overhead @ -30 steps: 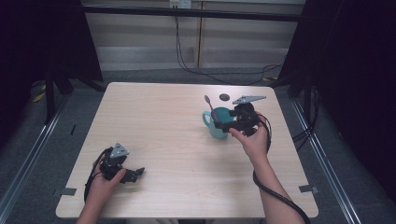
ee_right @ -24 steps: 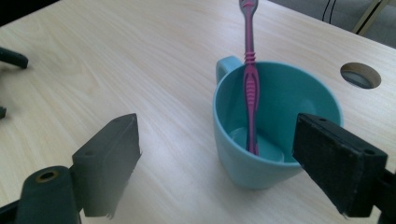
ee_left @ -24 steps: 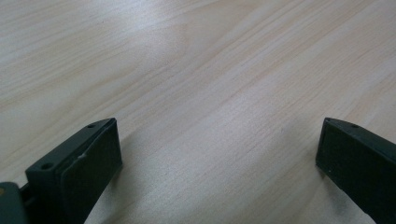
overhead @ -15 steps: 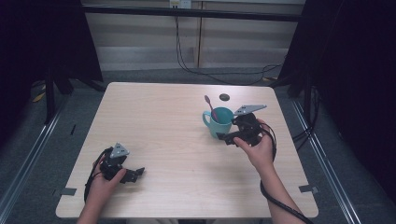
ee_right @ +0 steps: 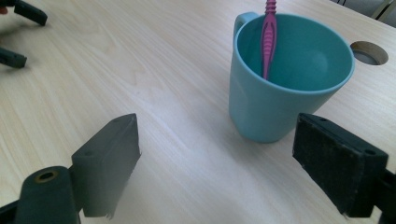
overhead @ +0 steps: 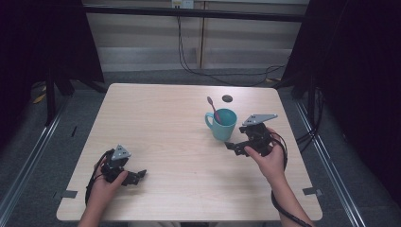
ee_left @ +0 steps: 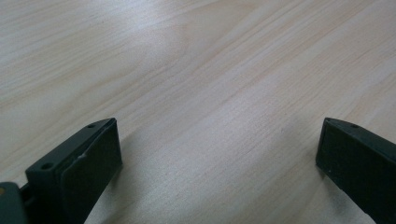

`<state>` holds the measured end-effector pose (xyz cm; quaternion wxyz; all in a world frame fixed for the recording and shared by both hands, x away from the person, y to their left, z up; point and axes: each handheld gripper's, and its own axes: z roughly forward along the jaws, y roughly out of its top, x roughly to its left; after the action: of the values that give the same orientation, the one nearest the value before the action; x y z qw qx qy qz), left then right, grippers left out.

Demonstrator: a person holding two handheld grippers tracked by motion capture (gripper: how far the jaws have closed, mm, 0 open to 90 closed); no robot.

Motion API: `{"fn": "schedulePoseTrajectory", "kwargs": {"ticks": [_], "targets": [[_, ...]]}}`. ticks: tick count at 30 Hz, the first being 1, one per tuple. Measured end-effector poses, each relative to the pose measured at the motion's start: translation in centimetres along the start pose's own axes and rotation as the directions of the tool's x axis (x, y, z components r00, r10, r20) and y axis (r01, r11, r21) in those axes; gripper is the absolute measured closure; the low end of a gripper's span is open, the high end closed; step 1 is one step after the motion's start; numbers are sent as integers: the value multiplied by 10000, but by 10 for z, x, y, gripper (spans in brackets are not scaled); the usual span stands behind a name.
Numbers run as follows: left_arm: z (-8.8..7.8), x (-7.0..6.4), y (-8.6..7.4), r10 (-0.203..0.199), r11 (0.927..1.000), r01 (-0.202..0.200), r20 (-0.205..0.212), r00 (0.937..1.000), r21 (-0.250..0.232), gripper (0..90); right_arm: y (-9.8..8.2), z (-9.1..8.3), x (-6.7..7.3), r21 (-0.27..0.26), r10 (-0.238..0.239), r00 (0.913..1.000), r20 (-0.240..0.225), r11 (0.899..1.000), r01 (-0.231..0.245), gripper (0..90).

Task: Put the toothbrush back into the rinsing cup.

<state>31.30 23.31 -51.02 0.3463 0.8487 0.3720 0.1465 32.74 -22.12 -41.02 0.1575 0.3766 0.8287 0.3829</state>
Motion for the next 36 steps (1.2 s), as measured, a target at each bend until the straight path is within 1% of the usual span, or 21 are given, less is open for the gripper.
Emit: {"fn": "schedulePoseTrajectory", "kwargs": {"ticks": [2,4,6,8,10,12,14,16,18,21,24,25,26,27,30,32,36], "targets": [[0,0,0,-37,10000,37,13,10000,-4,0,-3,0,2,49,-122,9999,-24,9999,123,143],[0,0,0,-40,10000,40,12,10000,-7,0,-7,-1,3,108,-113,9999,-73,9999,113,143],[0,0,0,-44,10000,44,13,10000,-9,0,-10,0,5,303,-311,9995,12,9991,311,142],[0,0,0,-1,10000,1,-2,10000,0,0,-11,-1,6,390,-347,9994,-7,9986,347,142],[0,0,0,-45,10000,45,14,10000,-8,0,-12,-2,6,389,-424,9991,-56,9983,426,142],[0,0,0,-3,10000,3,-5,10000,-5,0,-15,-3,6,280,-384,9992,-110,9989,387,142],[0,0,0,-47,10000,47,10,10000,-10,0,-17,-4,6,315,-353,9993,-133,9989,357,142],[0,0,0,2,10000,-2,-8,10000,-2,0,-21,-3,5,325,-334,9993,-135,9989,339,142],[0,0,0,-17,10000,17,-9,10000,-13,0,-26,-2,4,365,-216,9996,-171,9991,223,143],[0,0,0,-57,10000,57,6,10000,-16,0,-36,0,3,463,-197,9997,-122,9987,203,142],[0,0,0,-61,10000,61,1,10000,-15,0,-45,0,2,509,-79,9998,-168,9987,87,142],[0,0,0,-59,10000,59,0,10000,-14,0,-49,0,1,539,-136,9998,-124,9984,142,142],[0,0,0,-23,10000,23,-15,10000,-11,0,-52,-1,1,619,-70,9999,-102,9981,77,142],[0,0,0,-11,10000,11,-17,10000,-2,0,-55,-1,0,599,-102,9999,-85,9981,107,142],[0,0,0,-53,10000,53,-6,10000,0,0,-62,-1,1,756,-106,9999,-31,9971,108,143],[0,0,0,-10,10000,10,-20,10000,4,0,-66,0,1,789,-172,9998,-80,9967,178,143],[0,-1,0,-59,10000,59,-7,10000,-3,0,-74,1,1,965,-277,9996,-35,9949,279,142]]}}
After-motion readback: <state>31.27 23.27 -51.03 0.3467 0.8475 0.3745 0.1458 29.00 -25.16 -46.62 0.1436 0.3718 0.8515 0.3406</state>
